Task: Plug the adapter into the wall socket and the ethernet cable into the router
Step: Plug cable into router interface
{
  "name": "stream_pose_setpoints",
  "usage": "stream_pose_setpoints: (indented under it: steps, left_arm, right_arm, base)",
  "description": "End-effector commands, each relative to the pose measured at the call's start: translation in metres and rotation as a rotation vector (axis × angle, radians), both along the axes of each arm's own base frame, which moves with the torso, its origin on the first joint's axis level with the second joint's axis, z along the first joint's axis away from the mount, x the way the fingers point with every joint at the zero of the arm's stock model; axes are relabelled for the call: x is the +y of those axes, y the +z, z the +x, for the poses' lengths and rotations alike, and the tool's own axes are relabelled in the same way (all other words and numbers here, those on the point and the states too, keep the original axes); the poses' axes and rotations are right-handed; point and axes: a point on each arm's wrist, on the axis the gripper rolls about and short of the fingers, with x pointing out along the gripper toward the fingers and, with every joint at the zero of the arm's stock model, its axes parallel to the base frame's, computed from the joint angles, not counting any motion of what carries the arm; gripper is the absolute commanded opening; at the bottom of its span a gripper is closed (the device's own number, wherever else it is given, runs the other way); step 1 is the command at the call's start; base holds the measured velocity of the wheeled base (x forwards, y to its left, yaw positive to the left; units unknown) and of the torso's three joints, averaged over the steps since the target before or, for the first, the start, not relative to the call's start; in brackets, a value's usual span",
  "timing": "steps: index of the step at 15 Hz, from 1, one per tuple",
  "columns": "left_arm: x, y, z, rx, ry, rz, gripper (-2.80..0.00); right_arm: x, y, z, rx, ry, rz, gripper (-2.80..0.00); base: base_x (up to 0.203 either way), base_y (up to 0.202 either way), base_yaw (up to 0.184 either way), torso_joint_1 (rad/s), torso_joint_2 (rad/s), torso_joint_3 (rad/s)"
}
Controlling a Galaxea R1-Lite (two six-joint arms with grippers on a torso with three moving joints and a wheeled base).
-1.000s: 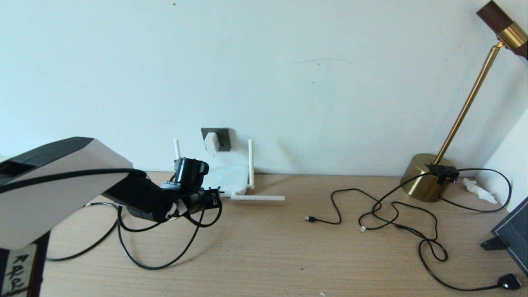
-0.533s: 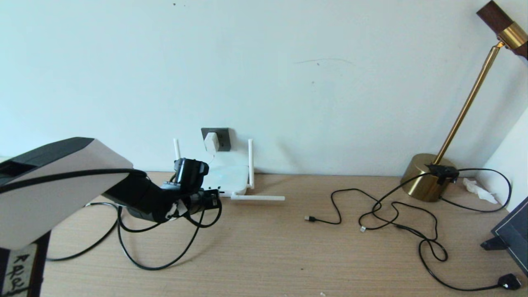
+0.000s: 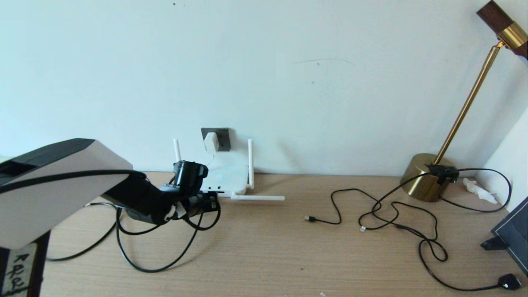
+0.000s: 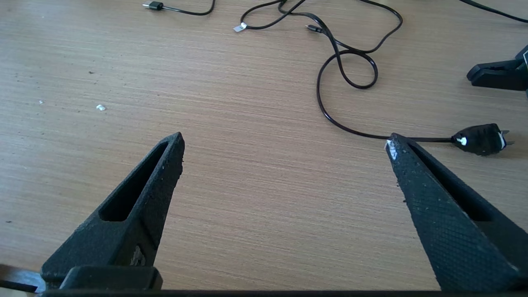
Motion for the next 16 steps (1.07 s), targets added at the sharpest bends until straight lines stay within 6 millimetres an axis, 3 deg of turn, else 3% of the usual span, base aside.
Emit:
stream_pose_setpoints:
  steps: [1, 16]
  left_arm:
    - [0.000, 0.004, -0.001, -0.011, 0.004, -0.003, -2.80]
    - [-0.001, 0.003, 0.010, -0.063, 0.022, -0.013, -2.80]
  right_arm:
    - [0.000, 0.000, 0.000, 0.001, 0.000, 0.000, 0.00]
    - [0.000, 0.000, 0.000, 0.002, 0.000, 0.001, 0.00]
  base:
    - [0.000, 0.000, 0.000, 0.000, 0.00, 0.000]
    - [0.000, 0.000, 0.000, 0.000, 0.00, 0.000]
